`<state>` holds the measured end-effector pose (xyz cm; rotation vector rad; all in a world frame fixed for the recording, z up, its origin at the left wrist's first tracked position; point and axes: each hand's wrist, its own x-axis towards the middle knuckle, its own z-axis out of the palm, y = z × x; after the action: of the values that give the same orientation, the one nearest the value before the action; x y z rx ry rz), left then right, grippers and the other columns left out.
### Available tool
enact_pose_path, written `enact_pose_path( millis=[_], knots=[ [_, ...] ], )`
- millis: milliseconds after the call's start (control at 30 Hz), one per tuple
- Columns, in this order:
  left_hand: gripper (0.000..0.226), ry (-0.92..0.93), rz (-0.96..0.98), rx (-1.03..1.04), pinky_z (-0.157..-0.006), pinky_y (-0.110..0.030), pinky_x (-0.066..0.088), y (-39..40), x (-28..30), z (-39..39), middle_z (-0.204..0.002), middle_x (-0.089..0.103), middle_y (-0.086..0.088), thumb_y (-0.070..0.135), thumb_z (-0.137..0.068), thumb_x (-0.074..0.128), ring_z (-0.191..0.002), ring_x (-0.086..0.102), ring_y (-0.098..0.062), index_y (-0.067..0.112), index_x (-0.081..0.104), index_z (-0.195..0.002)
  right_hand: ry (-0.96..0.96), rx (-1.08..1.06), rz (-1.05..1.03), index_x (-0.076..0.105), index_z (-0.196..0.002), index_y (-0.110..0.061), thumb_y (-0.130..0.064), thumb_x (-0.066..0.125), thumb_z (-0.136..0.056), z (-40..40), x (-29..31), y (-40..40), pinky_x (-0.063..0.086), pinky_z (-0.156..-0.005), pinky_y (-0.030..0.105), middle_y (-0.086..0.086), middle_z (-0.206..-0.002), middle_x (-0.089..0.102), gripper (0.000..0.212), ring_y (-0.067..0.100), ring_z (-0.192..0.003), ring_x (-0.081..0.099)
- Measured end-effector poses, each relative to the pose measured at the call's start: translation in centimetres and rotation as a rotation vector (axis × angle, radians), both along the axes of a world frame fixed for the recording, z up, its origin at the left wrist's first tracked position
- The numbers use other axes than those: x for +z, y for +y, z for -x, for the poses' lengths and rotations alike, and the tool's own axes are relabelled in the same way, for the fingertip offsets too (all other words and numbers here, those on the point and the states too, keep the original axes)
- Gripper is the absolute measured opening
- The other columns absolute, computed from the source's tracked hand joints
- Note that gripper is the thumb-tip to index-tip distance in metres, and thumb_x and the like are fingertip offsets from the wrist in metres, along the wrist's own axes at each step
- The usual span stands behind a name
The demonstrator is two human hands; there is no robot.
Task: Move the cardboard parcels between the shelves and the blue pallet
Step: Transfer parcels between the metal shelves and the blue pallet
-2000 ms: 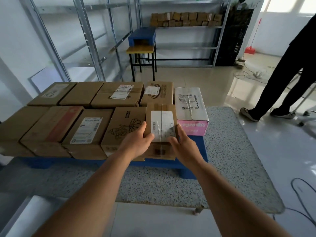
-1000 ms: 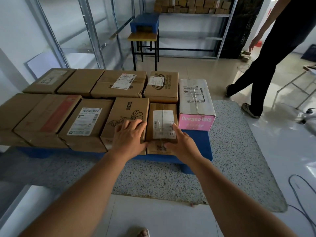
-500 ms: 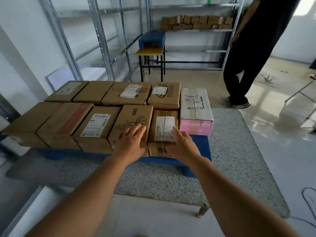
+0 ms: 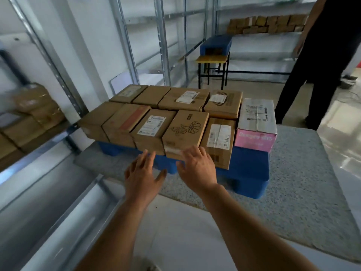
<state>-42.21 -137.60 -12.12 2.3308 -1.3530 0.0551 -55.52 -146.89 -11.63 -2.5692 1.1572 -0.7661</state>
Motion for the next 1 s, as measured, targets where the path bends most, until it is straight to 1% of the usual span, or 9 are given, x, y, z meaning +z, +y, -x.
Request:
enact_pose_path(
  millis=[167, 300, 400, 500, 600, 700, 800, 867, 1000],
  knots=[
    [0.075, 0.027, 0.012, 0.107, -0.113, -0.043, 0.011, 2.7, 0.5, -3.2, -0.158, 0.007, 0.001, 0.057, -0.088, 0.046, -0.144, 0.007, -0.020, 0.030, 0.013, -0.149, 0.029, 0.099, 0.037, 0.058, -0.120, -0.018, -0.039, 0.052, -0.091, -4.4, 0.3, 1.9, 0.038, -0.095, 0.034, 0.004, -0.125, 0.054, 0.037, 0.022, -0.116, 0.045],
    [0.079, 0.008, 0.041, 0.196, -0.115, -0.045, 0.008, 4.9, 0.3, -7.7, -0.158, 0.009, -0.002, 0.062, -0.086, 0.043, -0.145, 0.006, -0.020, 0.028, 0.011, -0.150, 0.064, 0.186, 0.063, 0.051, -0.131, -0.021, -0.044, 0.050, -0.091, -9.5, 0.6, 3.1, 0.035, -0.102, 0.037, 0.004, -0.135, 0.049, 0.046, 0.023, -0.124, 0.043],
    [0.082, -0.011, 0.041, 0.259, -0.117, -0.046, 0.006, 6.8, 0.4, -11.7, -0.158, 0.011, -0.003, 0.066, -0.085, 0.040, -0.145, 0.005, -0.020, 0.026, 0.010, -0.150, 0.085, 0.239, 0.054, 0.044, -0.139, -0.022, -0.048, 0.046, -0.092, -14.3, 0.8, 4.1, 0.033, -0.104, 0.039, 0.005, -0.141, 0.045, 0.053, 0.024, -0.128, 0.039],
    [0.083, -0.023, 0.057, 0.329, -0.116, -0.045, 0.003, 8.8, 0.8, -16.4, -0.157, 0.013, -0.005, 0.064, -0.084, 0.043, -0.145, 0.006, -0.022, 0.023, 0.012, -0.150, 0.088, 0.301, 0.040, 0.044, -0.139, -0.021, -0.049, 0.045, -0.092, -19.9, 1.2, 5.4, 0.030, -0.107, 0.040, 0.007, -0.144, 0.043, 0.054, 0.025, -0.132, 0.037],
    [0.082, -0.037, 0.051, 0.397, -0.117, -0.046, 0.004, 10.7, 1.2, -21.1, -0.158, 0.012, -0.004, 0.063, -0.086, 0.042, -0.145, 0.006, -0.022, 0.022, 0.012, -0.150, 0.121, 0.376, 0.051, 0.041, -0.140, -0.024, -0.054, 0.039, -0.093, -25.5, 1.6, 6.8, 0.027, -0.110, 0.040, 0.006, -0.147, 0.039, 0.056, 0.024, -0.135, 0.034],
    [0.080, -0.022, 0.039, 0.442, -0.117, -0.046, 0.002, 12.5, 1.4, -25.6, -0.158, 0.006, -0.003, 0.063, -0.088, 0.037, -0.145, 0.000, -0.021, 0.022, 0.006, -0.150, 0.107, 0.429, 0.043, 0.040, -0.140, -0.027, -0.056, 0.038, -0.093, -30.9, 2.0, 7.9, 0.026, -0.109, 0.039, 0.003, -0.147, 0.037, 0.056, 0.023, -0.136, 0.032],
    [0.083, -0.027, 0.021, 0.476, -0.117, -0.044, -0.003, 14.2, 1.5, -29.9, -0.159, 0.003, -0.001, 0.069, -0.083, 0.026, -0.145, -0.004, -0.020, 0.024, 0.004, -0.150, 0.128, 0.490, 0.018, 0.034, -0.142, -0.028, -0.059, 0.035, -0.093, -35.9, 2.3, 8.9, 0.025, -0.111, 0.042, 0.003, -0.149, 0.034, 0.058, 0.023, -0.137, 0.028],
    [0.088, -0.034, 0.024, 0.499, -0.116, -0.042, -0.004, 15.2, 1.6, -32.6, -0.158, 0.005, -0.001, 0.072, -0.078, 0.019, -0.146, -0.001, -0.020, 0.024, 0.005, -0.150, 0.133, 0.515, 0.002, 0.032, -0.144, -0.028, -0.060, 0.032, -0.093, -38.9, 2.4, 9.5, 0.021, -0.113, 0.043, 0.003, -0.152, 0.030, 0.060, 0.024, -0.140, 0.024],
    [0.087, -0.050, 0.067, 0.525, -0.116, -0.041, 0.002, 16.5, 1.4, -37.5, -0.157, 0.014, -0.003, 0.070, -0.080, 0.027, -0.145, 0.009, -0.022, 0.021, 0.010, -0.150, 0.118, 0.521, 0.035, 0.036, -0.143, -0.026, -0.060, 0.032, -0.093, -43.8, 2.3, 10.8, 0.022, -0.112, 0.040, 0.003, -0.151, 0.034, 0.061, 0.024, -0.138, 0.029]
  ],
)
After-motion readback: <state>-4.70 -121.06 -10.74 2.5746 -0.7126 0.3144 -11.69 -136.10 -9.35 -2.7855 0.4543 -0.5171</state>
